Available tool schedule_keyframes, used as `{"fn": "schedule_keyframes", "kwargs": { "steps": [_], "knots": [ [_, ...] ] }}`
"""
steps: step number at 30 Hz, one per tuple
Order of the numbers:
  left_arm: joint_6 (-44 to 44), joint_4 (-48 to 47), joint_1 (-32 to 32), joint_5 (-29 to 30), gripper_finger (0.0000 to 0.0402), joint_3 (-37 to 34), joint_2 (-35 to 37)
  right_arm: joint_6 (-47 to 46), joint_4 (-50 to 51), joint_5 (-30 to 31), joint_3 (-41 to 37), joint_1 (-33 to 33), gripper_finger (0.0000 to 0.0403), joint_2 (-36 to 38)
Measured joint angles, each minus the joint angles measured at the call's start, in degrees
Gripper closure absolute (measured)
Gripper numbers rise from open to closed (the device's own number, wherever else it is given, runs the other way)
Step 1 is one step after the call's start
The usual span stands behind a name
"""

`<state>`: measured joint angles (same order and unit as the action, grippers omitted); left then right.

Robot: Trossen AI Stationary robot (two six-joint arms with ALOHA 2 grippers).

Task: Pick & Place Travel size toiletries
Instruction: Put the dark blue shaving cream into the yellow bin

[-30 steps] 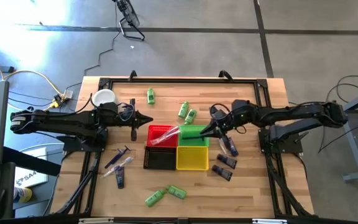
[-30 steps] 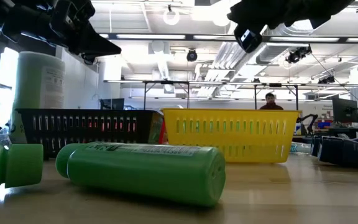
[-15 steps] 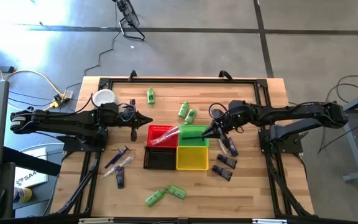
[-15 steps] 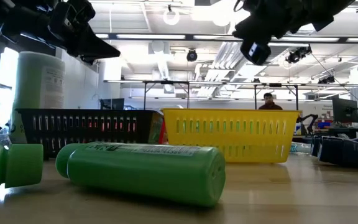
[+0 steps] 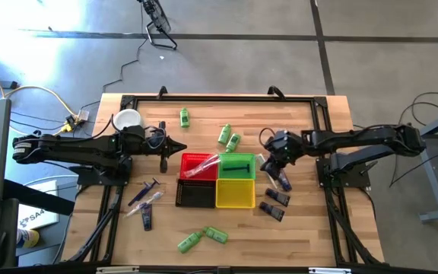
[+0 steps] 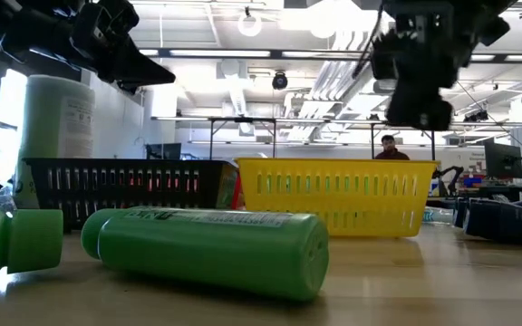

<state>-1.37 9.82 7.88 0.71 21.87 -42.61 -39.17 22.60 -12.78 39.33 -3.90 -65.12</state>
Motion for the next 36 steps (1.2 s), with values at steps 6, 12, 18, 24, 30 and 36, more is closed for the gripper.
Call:
{"fn": "schedule_keyframes", "kwargs": {
  "steps": [6,12,18,24,30,36],
  "knots": [
    [-0.3,-0.2,0.0,0.0,0.0401,0.0,0.0,-6.9,7.1,2.8,0.0,1.6,0.0357,0.0],
    [-0.3,-0.6,0.0,0.0,0.0401,0.0,0.0,-12.2,11.0,6.9,0.0,3.2,0.0357,0.0],
    [-0.3,-0.6,0.0,0.0,0.0401,0.0,0.0,-18.0,16.0,11.9,0.0,3.9,0.0357,0.0],
    [-0.3,-0.6,0.0,0.0,0.0401,0.0,0.0,-23.0,20.8,12.7,0.0,5.6,0.036,0.0],
    [-0.3,-0.5,0.0,0.0,0.0401,0.0,0.0,-25.6,26.4,17.9,3.5,8.6,0.0396,0.0],
    [-0.3,-0.5,0.0,0.0,0.0401,0.0,0.0,-23.2,26.5,23.2,6.9,9.7,0.04,0.0]
  ]
}}
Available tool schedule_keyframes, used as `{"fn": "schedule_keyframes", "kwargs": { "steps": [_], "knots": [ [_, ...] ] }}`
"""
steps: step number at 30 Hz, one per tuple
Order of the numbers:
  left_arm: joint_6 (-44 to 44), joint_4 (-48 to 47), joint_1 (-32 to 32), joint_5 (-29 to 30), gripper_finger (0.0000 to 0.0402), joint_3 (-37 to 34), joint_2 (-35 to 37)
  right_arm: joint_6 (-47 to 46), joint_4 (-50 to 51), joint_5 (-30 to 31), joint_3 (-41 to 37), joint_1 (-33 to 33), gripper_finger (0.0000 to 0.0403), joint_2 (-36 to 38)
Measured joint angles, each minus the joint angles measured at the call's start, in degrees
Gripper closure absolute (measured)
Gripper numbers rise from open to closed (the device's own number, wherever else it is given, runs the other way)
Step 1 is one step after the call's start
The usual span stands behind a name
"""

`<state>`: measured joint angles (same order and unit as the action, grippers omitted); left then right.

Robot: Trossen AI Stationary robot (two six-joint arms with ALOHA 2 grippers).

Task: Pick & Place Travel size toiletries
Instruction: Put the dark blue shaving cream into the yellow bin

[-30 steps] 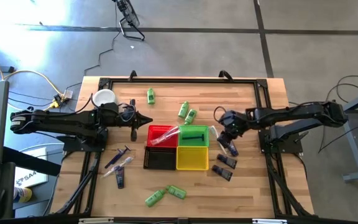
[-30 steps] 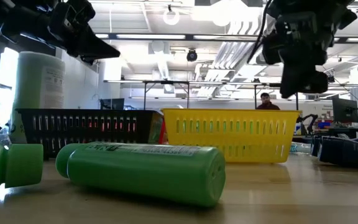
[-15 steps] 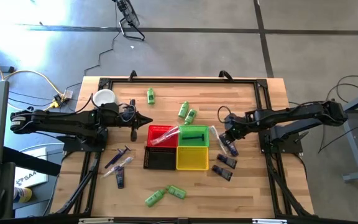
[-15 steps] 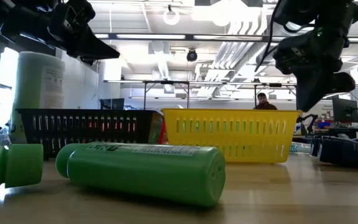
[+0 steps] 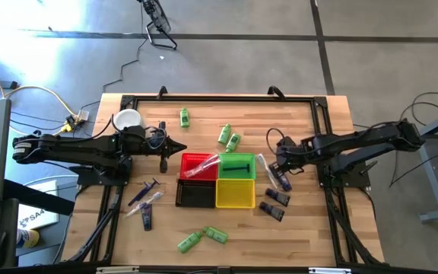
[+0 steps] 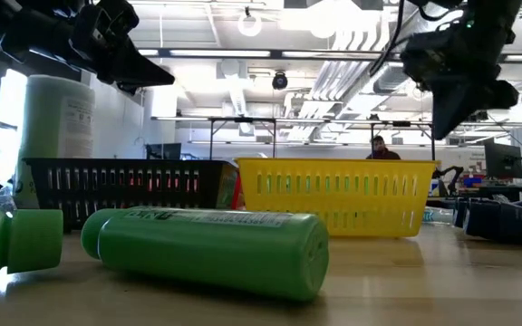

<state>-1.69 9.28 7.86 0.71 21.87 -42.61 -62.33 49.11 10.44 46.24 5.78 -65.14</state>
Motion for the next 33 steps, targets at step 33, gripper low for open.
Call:
{"fn": "schedule_keyframes", "kwargs": {
  "steps": [33],
  "knots": [
    [-1.1,-0.5,0.0,1.8,0.0401,0.0,0.0,-11.1,9.4,-5.6,0.3,4.7,0.0399,-0.9]
  ]
}}
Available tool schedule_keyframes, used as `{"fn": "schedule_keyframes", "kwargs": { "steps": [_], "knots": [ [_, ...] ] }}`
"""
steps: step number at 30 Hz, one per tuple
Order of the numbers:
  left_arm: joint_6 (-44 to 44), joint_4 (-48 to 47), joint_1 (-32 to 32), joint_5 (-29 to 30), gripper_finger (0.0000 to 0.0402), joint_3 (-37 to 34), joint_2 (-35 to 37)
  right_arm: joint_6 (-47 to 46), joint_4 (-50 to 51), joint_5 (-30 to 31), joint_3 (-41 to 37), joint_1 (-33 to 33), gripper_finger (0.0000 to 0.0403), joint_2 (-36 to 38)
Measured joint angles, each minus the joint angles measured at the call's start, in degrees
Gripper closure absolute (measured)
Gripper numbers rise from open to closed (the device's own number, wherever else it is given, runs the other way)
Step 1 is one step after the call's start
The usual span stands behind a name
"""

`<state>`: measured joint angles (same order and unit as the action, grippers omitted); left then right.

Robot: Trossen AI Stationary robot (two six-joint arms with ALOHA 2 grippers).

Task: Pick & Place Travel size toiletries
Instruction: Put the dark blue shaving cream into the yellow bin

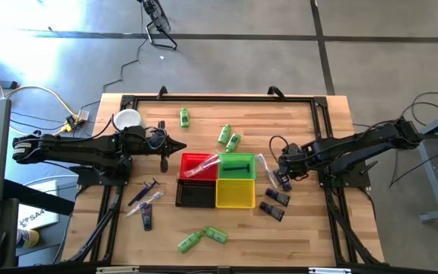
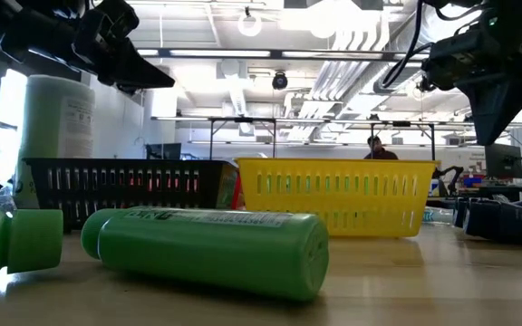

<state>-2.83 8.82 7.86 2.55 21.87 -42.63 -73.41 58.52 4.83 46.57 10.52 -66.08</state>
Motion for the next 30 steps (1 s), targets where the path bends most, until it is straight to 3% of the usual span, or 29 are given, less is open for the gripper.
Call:
{"fn": "schedule_keyframes", "kwargs": {
  "steps": [7,21,30],
  "knots": [
    [-0.1,0.0,0.0,0.0,0.0401,0.0,0.0,0.1,0.1,-0.1,0.0,0.0,0.0368,0.0],
    [-0.1,0.0,0.0,0.0,0.0401,0.0,0.0,0.1,1.4,0.7,0.0,0.0,0.0179,0.0],
    [-0.1,0.0,0.0,0.0,0.0401,0.0,0.0,0.1,1.4,-0.3,0.0,0.0,0.0164,0.0]
  ]
}}
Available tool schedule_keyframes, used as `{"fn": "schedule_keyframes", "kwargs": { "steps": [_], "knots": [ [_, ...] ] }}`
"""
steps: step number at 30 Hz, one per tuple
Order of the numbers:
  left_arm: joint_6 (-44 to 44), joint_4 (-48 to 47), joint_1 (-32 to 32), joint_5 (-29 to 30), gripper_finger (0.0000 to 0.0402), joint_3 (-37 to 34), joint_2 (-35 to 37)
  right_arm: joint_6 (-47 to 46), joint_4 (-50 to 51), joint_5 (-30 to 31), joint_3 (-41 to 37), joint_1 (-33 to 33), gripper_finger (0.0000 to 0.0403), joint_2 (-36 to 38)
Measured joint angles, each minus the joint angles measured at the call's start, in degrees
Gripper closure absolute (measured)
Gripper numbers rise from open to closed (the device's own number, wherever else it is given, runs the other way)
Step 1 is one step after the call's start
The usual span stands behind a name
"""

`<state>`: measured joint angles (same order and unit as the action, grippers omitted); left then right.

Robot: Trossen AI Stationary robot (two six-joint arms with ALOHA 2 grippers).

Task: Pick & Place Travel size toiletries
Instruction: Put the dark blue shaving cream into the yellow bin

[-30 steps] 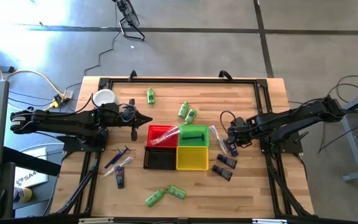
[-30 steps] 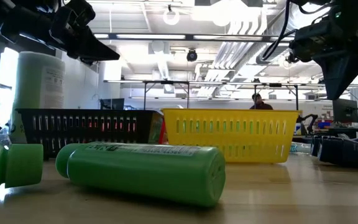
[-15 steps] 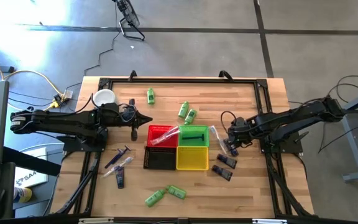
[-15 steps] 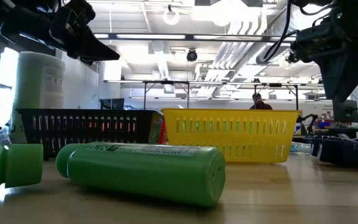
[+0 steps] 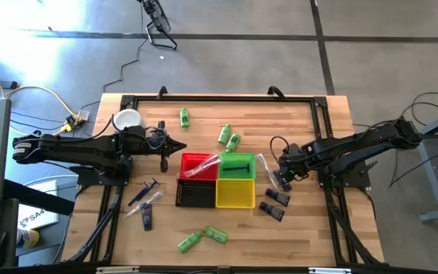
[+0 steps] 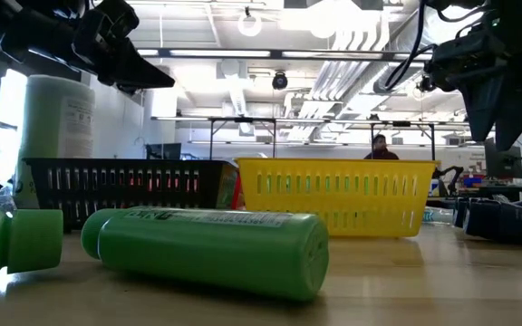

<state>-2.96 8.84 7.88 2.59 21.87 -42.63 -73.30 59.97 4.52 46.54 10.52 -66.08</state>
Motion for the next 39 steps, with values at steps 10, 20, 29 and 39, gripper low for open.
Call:
{"fn": "schedule_keyframes", "kwargs": {
  "steps": [10,20,29,39],
  "knots": [
    [0.0,0.0,0.0,0.0,0.0401,0.0,0.0,-2.0,-3.5,-2.0,-4.4,1.0,0.0171,0.0],
    [-0.3,0.0,0.0,0.2,0.0401,0.0,0.0,-10.1,-10.8,-4.4,-10.6,6.9,0.0172,0.0],
    [-0.4,0.0,0.0,0.1,0.0401,0.0,0.0,-11.2,-21.4,-3.2,-16.3,8.3,0.0172,-0.3],
    [-0.4,0.0,0.0,0.2,0.0401,0.0,0.0,-10.6,-23.3,-5.3,-17.1,8.2,0.0172,-7.3]
  ]
}}
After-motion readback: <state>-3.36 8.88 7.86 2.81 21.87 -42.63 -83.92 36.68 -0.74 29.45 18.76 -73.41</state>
